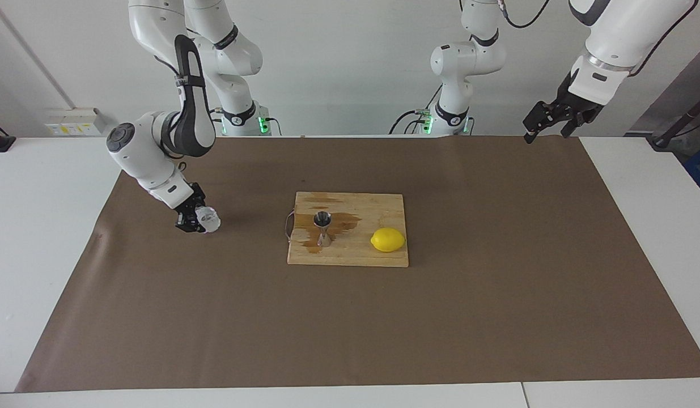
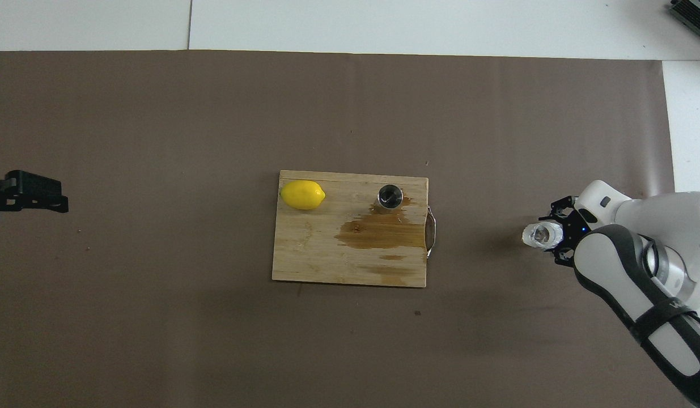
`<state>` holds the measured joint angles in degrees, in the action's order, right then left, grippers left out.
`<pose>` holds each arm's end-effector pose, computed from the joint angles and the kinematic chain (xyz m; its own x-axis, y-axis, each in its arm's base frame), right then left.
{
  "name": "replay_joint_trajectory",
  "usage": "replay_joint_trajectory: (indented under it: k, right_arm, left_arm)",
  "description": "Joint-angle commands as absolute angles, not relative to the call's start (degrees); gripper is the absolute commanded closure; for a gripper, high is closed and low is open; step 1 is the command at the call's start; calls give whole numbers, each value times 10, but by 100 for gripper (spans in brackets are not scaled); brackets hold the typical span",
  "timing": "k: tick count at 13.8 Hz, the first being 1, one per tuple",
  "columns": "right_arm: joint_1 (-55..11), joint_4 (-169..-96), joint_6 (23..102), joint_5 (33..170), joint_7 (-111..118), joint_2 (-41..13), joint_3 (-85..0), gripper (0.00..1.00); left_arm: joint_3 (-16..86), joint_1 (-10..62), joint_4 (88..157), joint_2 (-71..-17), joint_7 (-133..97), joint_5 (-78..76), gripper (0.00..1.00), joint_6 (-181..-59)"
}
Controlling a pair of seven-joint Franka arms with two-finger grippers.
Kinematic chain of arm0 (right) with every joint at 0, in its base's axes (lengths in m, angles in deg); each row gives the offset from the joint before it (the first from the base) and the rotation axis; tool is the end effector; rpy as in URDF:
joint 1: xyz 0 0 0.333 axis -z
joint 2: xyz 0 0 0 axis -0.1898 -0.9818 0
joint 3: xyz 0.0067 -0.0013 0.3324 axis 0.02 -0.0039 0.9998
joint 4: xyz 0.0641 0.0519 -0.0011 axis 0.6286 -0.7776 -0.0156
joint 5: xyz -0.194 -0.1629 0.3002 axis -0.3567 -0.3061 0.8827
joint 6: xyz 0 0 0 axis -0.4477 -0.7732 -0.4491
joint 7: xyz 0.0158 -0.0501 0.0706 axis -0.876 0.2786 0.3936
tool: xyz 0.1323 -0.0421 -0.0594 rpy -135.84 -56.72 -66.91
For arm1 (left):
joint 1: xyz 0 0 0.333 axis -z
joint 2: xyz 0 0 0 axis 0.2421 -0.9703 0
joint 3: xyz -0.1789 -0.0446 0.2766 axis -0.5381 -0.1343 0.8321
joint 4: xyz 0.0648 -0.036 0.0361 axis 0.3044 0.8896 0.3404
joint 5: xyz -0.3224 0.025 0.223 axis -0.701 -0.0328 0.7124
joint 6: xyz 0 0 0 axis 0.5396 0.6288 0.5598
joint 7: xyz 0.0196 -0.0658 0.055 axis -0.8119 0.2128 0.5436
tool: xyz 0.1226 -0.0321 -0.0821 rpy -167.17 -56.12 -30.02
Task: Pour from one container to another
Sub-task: 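Open the right gripper and lift it off the glass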
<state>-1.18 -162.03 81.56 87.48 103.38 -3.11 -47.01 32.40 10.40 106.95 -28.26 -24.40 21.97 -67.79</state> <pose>0.5114 -0.0499 0.2794 0.0144 0.9800 0.1984 0.9995 -0.0194 0.0233 0.5135 -0.0241 0.6091 0.9914 0.1222 -0.0464 0.1231 -0.9922 0.0175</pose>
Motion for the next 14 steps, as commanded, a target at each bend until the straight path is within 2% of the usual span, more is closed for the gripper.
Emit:
replay_joint_trajectory:
  k: [1,6,8,11,14]
  right_arm:
    - [-8,-1579,776,888,1019,-10,-466,0]
    - [-21,-1483,747,876,816,-9,-465,0]
    - [-26,-1443,740,849,678,-14,-463,0]
    - [-39,-1431,710,797,401,0,-464,0]
    - [-71,-1393,650,727,155,-1,-461,0]
  left_arm:
    - [321,100,1063,-281,-246,226,0,-667]
    - [321,100,1063,-280,-246,226,0,-667]
    - [321,100,1063,-280,-246,226,0,-667]
    - [321,100,1063,-281,-246,226,0,-667]
    - [321,100,1063,-281,-246,226,0,-667]
